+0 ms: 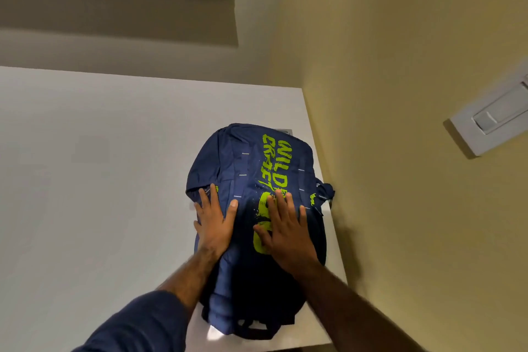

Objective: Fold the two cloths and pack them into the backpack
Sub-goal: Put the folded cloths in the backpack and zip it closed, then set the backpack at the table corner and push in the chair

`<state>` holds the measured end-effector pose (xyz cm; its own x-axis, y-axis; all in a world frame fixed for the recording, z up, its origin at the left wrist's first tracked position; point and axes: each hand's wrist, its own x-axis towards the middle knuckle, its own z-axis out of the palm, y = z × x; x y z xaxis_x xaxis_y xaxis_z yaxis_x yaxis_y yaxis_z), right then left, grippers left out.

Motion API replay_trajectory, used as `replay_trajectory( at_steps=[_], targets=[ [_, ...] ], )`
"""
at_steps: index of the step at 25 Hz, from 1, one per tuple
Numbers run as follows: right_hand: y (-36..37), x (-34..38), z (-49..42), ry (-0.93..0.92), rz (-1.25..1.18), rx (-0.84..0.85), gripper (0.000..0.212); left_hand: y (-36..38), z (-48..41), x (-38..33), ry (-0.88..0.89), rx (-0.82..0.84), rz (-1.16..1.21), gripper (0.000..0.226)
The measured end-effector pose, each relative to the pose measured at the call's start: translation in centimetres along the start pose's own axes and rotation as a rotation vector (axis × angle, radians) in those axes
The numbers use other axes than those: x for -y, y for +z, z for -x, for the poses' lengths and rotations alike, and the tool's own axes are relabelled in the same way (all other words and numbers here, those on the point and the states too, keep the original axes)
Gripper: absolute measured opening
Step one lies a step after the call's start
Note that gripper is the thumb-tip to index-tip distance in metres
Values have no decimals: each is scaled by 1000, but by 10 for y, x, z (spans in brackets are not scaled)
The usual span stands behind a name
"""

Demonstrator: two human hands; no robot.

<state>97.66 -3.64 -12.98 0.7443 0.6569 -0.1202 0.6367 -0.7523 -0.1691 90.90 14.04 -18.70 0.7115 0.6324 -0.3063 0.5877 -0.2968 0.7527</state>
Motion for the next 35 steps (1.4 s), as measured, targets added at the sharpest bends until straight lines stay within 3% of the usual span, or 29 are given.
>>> replay_trajectory(
  at_steps=[5,13,16,19,22,25,31,35],
  targets=[
    [7,-33,-14,143,-133,176,99,14,1,-11,-1,44,-36,84],
    [11,-76,-11,140,-86,117,103,46,-6,-35,-14,102,-108,89],
    [10,-75,-8,129,-24,168,94,38,2,-38,-20,46,-196,85],
    [5,-66,-6,135,1,92,89,22,17,-42,-7,-43,-341,85],
    [-20,-55,-11,88,-4,18,111,-2,31,-54,111,-84,-451,95],
    [-43,-35,-16,25,-21,-40,119,-35,35,-67,280,-113,-625,94],
    [-75,-4,-12,-33,-43,-164,115,-91,54,-82,372,-205,-827,94],
    [-97,21,4,-11,-28,-170,93,-133,59,-71,441,-314,-879,94]
  ],
)
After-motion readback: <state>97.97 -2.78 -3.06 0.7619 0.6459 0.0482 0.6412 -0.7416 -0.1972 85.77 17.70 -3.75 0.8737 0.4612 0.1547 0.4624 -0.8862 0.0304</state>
